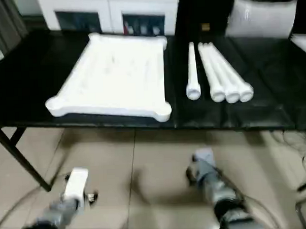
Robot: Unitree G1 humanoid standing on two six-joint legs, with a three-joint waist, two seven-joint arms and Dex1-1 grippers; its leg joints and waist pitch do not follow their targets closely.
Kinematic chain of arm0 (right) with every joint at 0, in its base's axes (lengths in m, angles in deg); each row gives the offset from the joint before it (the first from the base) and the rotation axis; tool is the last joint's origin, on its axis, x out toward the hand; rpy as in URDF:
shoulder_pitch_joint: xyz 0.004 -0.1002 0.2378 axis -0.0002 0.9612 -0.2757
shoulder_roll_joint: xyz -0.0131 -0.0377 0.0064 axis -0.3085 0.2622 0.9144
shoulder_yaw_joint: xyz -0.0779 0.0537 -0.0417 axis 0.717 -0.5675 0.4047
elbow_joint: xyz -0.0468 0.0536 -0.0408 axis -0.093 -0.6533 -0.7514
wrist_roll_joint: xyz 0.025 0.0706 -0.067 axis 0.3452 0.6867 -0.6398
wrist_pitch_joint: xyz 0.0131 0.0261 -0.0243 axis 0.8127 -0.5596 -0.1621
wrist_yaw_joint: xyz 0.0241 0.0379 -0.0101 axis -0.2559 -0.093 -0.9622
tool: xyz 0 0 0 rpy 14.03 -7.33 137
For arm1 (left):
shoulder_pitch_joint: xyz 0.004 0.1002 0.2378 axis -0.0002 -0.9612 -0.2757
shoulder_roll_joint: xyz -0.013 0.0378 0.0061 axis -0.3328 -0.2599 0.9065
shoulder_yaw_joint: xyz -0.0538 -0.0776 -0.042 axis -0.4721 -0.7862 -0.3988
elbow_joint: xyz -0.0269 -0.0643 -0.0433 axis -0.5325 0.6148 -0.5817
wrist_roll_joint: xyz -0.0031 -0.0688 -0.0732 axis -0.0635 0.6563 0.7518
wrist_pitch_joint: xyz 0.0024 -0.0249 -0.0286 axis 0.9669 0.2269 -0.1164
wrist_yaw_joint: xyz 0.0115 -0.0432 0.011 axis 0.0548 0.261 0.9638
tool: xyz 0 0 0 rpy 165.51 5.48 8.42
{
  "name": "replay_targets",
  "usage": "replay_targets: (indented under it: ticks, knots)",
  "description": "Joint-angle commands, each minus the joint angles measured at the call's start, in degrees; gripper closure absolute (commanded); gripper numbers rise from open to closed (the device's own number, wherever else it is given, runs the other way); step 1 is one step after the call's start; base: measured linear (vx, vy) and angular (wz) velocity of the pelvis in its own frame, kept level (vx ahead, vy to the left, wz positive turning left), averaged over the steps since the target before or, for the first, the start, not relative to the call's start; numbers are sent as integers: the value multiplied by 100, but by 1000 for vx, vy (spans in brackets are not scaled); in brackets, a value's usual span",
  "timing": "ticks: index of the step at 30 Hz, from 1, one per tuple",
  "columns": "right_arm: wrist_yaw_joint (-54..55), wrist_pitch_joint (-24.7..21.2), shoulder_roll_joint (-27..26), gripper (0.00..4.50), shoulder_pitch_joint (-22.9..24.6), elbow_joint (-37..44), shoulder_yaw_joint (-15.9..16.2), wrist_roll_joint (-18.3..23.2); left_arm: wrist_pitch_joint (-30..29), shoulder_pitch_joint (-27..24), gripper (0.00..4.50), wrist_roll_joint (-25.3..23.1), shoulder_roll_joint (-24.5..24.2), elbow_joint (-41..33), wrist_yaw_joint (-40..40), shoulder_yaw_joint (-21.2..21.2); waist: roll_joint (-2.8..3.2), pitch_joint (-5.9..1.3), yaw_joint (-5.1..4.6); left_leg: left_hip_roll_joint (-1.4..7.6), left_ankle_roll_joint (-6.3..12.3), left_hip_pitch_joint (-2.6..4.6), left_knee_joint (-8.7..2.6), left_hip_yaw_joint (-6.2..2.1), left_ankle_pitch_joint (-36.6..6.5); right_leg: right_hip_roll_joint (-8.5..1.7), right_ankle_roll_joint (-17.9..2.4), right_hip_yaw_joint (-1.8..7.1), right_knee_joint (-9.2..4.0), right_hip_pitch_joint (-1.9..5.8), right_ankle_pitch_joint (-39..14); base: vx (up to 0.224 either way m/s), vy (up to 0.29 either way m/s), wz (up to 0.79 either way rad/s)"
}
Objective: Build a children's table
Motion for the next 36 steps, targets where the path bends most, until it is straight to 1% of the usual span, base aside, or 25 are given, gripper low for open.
replay_targets:
  ticks: [1, 2, 3, 4, 5, 7, 9, 11, 14, 15, 16, 19, 20, 22, 26, 27, 28, 29, 30, 31, 32, 33, 34, 35, 36]
  knots:
    - [-148, 402, 120, 0, -229, -110, -216, 75, 320, 300, 5, 76, -56, 111, -52, -195, 57, -322, 8, 554, -22, 152, -490, -203, -1682, -417, -1417, 275, -382, 119, 3, 0, 0, 0]
    - [-315, 557, 110, 0, -293, -129, -239, 83, 430, 354, 5, 104, -81, 121, -27, -248, 84, -296, 6, 554, 94, 118, -489, -199, -1547, -405, -1485, 259, -355, 126, 343, 0, 0, 0]
    - [-417, 646, 100, 0, -325, -123, -247, 60, 490, 374, 5, 121, -102, 106, -7, -276, 94, -310, 9, 553, 141, 114, -467, -197, -1467, -413, -1516, 253, -323, 135, 482, 0, 0, 0]
    - [-462, 669, 105, 0, -405, -109, -270, 59, 581, 380, 5, 147, -153, 41, 48, -305, 159, -306, 26, 539, 250, 103, -447, -196, -1393, -432, -1574, 247, -301, 131, 594, 0, 0, 0]
    - [-496, 662, 109, 0, -486, -98, -302, 78, 686, 379, 5, 169, -207, -32, 137, -324, 129, -278, 2, 540, 314, 85, -457, -185, -1479, -428, -1612, 244, -320, 131, 491, 0, 0, 0]
    - [-973, 654, 37, 0, -401, 76, -600, 469, 919, 352, 5, 322, -329, -291, 437, -445, 132, -278, 19, 547, 384, 99, -443, -174, -1521, -457, -1662, 255, -326, 140, 383, 0, 0, 0]
    - [-1116, 1173, 54, 0, -103, 370, -493, 432, 1073, 290, 5, 415, -390, -564, 686, -476, 121, -292, 49, 561, 434, 105, -432, -169, -1437, -459, -1663, 247, -314, 142, 455, 0, 0, 0]
    - [-1039, 1630, 130, 0, -11, 504, -442, 356, 1222, 223, 5, 477, -436, -773, 951, -485, 133, -328, 99, 559, 541, 123, -385, -153, -1049, -424, -1713, 231, -252, 127, 905, 0, 0, 0]
    - [-1249, 1849, 206, 0, 73, 911, -699, 565, 1362, -168, 5, 447, -602, -1515, 1375, -353, 144, -316, 147, 571, 712, 93, -380, -148, -968, -431, -1709, 233, -238, 132, 972, 0, 0, 0]
    - [-1221, 1892, 235, 0, 141, 1040, -685, 519, 1383, -347, 5, 467, -648, -1828, 1490, -313, 144, -316, 147, 571, 712, 93, -380, -148, -968, -431, -1709, 233, -238, 132, 972, 0, 0, 0]
    - [-1247, 1917, 249, 0, 298, 1315, -693, 499, 1393, -635, 5, 521, -710, -2321, 1642, -276, 190, -291, 143, 593, 616, 116, -423, -148, -1284, -407, -1649, 231, -273, 106, 569, 0, 0, 0]
    - [-1361, 1825, 229, 0, 664, 1992, -698, 564, 1379, -1054, 5, 604, -786, -3080, 1741, -256, 170, -253, 140, 605, 423, 122, -474, -149, -1734, -390, -1520, 255, -337, 100, 32, 0, 0, 0]
    - [-1502, 1824, 231, 0, 1063, 2632, -565, 584, 1278, -1352, 5, 707, -803, -3660, 1787, -286, 191, -238, 142, 601, 317, 140, -493, -147, -1920, -370, -1464, 264, -364, 73, -167, 0, 0, 0]
    - [-1644, 1747, 228, 0, 1384, 3151, -476, 660, 1178, -1579, 5, 789, -805, -4122, 1815, -309, 161, -216, 160, 607, 174, 131, -531, -156, -2197, -353, -1277, 281, -412, 75, -517, 0, 0, 0]
    - [-1872, 1046, 179, 0, 2184, 4701, -331, 1042, 798, -2140, 5, 888, -682, -5514, 1558, -377, 144, -172, 135, 604, 44, 98, -576, -177, -2346, -323, -1072, 308, -462, 57, -979, 0, 0, 0]
    - [-1725, 832, 131, 0, 2421, 5308, -361, 1198, 643, -2282, 5, 892, -587, -6054, 1371, -398, 167, -169, 139, 608, 33, 96, -581, -187, -2350, -323, -1034, 314, -455, 61, -972, 0, 0, 0]
    - [-1667, 768, 126, 0, 2520, 5565, -375, 1248, 567, -2342, 5, 894, -532, -6312, 1278, -393, 290, -157, 154, 599, -25, 102, -590, -204, -2453, -325, -978, 316, -466, 35, -1068, 0, 0, 0]
    - [-1652, 708, 149, 0, 2635, 5871, -365, 1254, 420, -2406, 5, 891, -493, -6603, 1191, -377, 324, -153, 133, 574, -124, 117, -587, -204, -2607, -305, -915, 316, -491, 12, -1235, 0, 0, 0]
    - [-1619, 517, 203, 0, 2799, 6392, -332, 1328, 225, -2431, 5, 933, -431, -7005, 1049, -394, 262, -153, 112, 573, -157, 116, -591, -193, -2651, -289, -868, 316, -525, 21, -1285, 0, 0, 0]
    - [-1619, 517, 203, 0, 2799, 6392, -332, 1328, 225, -2431, 5, 933, -431, -7005, 1049, -394, 350, -134, 114, 567, -213, 101, -600, -214, -2650, -280, -847, 320, -490, 26, -1259, 0, 0, 0]
    - [-1610, 350, 251, 0, 2923, 6776, -322, 1390, 63, -2455, 5, 953, -376, -7305, 944, -399, 297, -122, 102, 545, -174, 111, -588, -196, -2665, -256, -745, 328, -538, 10, -1361, 0, 0, 0]
    - [-1505, -94, 376, 0, 3194, 7735, -380, 1593, -399, -2434, 5, 973, -329, -7953, 774, -384, 400, -66, 111, 531, -186, 88, -592, -210, -2677, -264, -736, 336, -524, -19, -1422, 0, 0, 0]
    - [-1414, -267, 413, 0, 3275, 8093, -451, 1625, -583, -2421, 5, 1002, -348, -8220, 767, -359, 361, -71, 133, 537, -139, 79, -588, -217, -2540, -251, -649, 349, -533, 17, -1370, 0, 0, 0]
    - [-1347, -401, 430, 0, 3316, 8307, -496, 1632, -702, -2418, 5, 1038, -356, -8388, 765, -348, 336, -94, 137, 526, -99, 101, -568, -191, -2450, -236, -617, 353, -546, 12, -1323, 0, 0, 0]
    - [-1316, -463, 438, 0, 3336, 8407, -516, 1636, -757, -2417, 5, 1054, -359, -8466, 764, -343, 348, -73, 127, 488, -15, 57, -565, -186, -2244, -245, -606, 354, -542, 10, -1330, 0, 0, 0]
